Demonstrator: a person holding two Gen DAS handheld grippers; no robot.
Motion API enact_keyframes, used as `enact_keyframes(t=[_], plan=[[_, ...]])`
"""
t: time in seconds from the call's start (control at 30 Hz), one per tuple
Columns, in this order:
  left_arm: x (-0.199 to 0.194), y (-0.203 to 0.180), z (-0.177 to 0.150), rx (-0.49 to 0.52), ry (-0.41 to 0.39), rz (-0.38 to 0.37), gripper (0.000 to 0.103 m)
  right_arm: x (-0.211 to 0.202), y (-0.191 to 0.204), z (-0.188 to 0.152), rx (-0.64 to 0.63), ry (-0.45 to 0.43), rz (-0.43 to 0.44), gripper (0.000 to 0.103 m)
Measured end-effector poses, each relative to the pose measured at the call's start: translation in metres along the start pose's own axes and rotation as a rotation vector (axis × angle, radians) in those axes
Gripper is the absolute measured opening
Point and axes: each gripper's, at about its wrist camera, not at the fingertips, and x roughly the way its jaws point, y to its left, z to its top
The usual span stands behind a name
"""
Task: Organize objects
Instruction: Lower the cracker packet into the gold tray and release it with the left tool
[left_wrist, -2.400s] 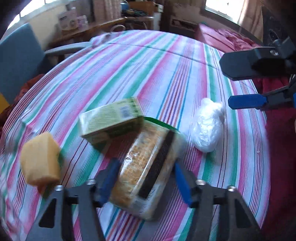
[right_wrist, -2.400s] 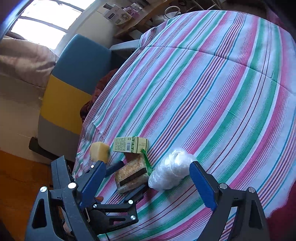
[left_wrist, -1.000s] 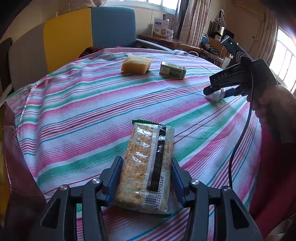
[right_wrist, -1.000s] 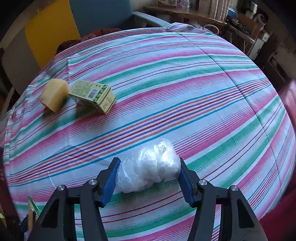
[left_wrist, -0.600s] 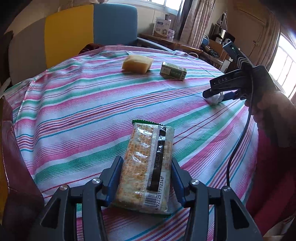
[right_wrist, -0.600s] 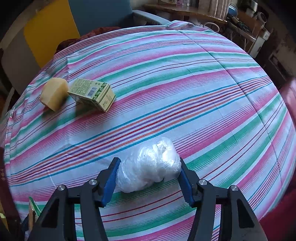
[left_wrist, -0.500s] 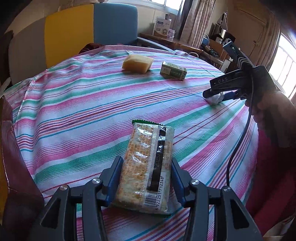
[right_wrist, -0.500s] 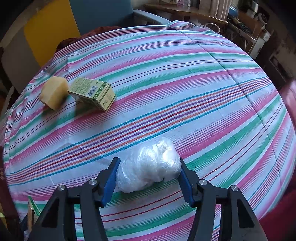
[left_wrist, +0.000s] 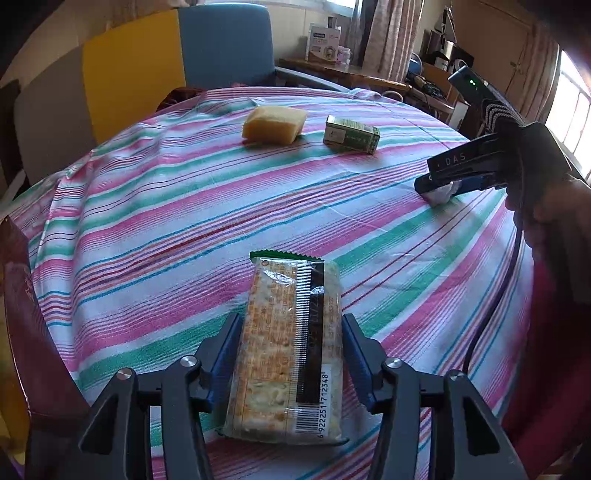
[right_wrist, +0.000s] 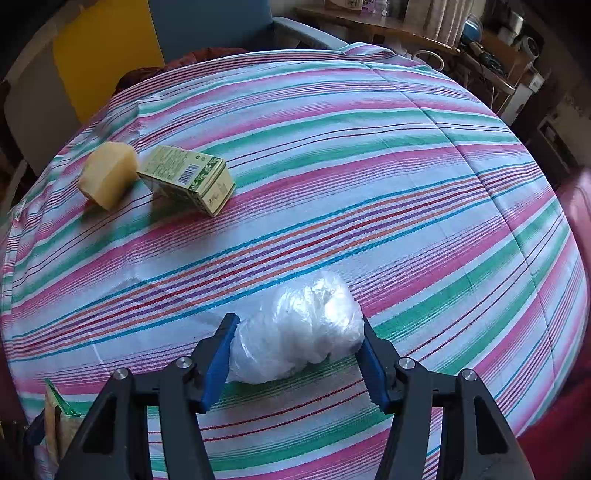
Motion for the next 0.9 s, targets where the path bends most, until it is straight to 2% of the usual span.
enact_keyframes(t=[0.2,0.57,0.77,0.9], plan=[[-0.005,0.003,-0.005,-0.025,-0.032,0.012,0.047,0.0,0.009,0.0,-0.051,-0.009,-0.016,0.059],[-0.007,0.003,-0.006,-0.043,-0.043,0.029,0.047,0.001,0.009,0.002,-0.045,-0.008,-0.007,0.059],[-0.017,0.007,-0.009,-0.079,-0.05,0.061,0.047,-0.001,0.01,0.001,-0.061,-0.017,-0.01,0.059],[-0.031,0.008,-0.009,-0.083,-0.083,0.074,0.047,-0.001,0.01,0.0,-0.07,-0.022,-0.013,0.059]])
